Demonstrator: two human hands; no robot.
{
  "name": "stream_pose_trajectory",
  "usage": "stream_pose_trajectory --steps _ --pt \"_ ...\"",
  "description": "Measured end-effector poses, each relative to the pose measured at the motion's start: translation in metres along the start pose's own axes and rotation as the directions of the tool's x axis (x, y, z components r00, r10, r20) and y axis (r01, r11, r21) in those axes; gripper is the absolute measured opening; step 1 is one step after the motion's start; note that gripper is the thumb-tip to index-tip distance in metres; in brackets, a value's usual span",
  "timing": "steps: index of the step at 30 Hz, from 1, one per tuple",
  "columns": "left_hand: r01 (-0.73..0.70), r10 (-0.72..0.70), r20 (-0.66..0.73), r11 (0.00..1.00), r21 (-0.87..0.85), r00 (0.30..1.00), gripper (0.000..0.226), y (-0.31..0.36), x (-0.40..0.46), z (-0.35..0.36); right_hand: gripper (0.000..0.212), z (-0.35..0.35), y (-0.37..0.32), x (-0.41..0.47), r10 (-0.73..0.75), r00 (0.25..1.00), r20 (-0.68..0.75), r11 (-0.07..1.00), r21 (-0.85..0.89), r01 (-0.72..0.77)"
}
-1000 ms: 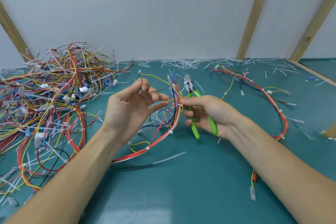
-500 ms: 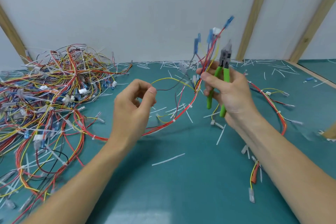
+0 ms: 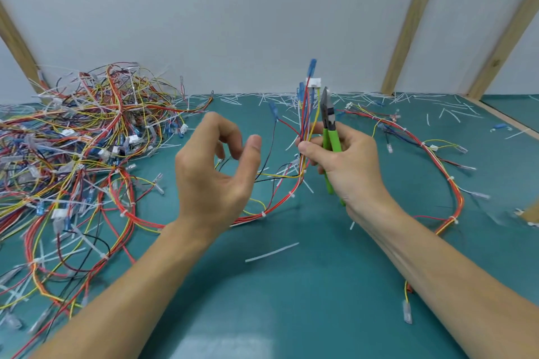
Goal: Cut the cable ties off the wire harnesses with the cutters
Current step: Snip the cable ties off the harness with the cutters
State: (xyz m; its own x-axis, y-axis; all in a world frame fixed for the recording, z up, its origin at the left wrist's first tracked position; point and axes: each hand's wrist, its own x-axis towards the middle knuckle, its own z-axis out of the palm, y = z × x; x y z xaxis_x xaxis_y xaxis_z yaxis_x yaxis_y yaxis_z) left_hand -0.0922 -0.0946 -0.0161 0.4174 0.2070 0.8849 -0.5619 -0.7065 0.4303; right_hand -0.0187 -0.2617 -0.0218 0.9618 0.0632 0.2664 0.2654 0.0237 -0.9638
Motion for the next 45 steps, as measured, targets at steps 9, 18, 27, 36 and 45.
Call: stream_pose_trajectory --steps 9,18,27,36,45 --pt "-0.026 0.007 0.523 0.999 0.029 0.852 0.021 0.001 -0.017 0.016 0.022 -0.004 0.003 0.001 -0.028 0.997 -0.079 0.997 -0.073 0.022" --pt "0.312 -0.311 0.391 0.948 0.061 0.866 0.014 -0.019 -0.017 0.019 0.019 0.007 -0.004 -0.014 -0.063 0.979 0.192 0.996 -0.043 0.073" --pt "0.439 -0.38 0.36 0.893 -0.097 0.852 0.009 -0.017 -0.01 0.017 0.025 -0.002 -0.009 -0.01 -0.112 0.907 0.406 0.99 -0.037 0.139" --pt "0.432 -0.353 0.404 0.894 -0.12 0.844 0.007 -0.016 -0.007 0.015 0.018 0.0 -0.003 -0.007 -0.02 0.984 0.177 0.999 0.028 0.015" --pt "0.507 -0.291 0.483 0.756 -0.413 0.826 0.015 -0.02 0.004 0.007 0.019 -0.013 -0.005 0.009 0.212 0.971 -0.109 0.963 0.196 -0.188"
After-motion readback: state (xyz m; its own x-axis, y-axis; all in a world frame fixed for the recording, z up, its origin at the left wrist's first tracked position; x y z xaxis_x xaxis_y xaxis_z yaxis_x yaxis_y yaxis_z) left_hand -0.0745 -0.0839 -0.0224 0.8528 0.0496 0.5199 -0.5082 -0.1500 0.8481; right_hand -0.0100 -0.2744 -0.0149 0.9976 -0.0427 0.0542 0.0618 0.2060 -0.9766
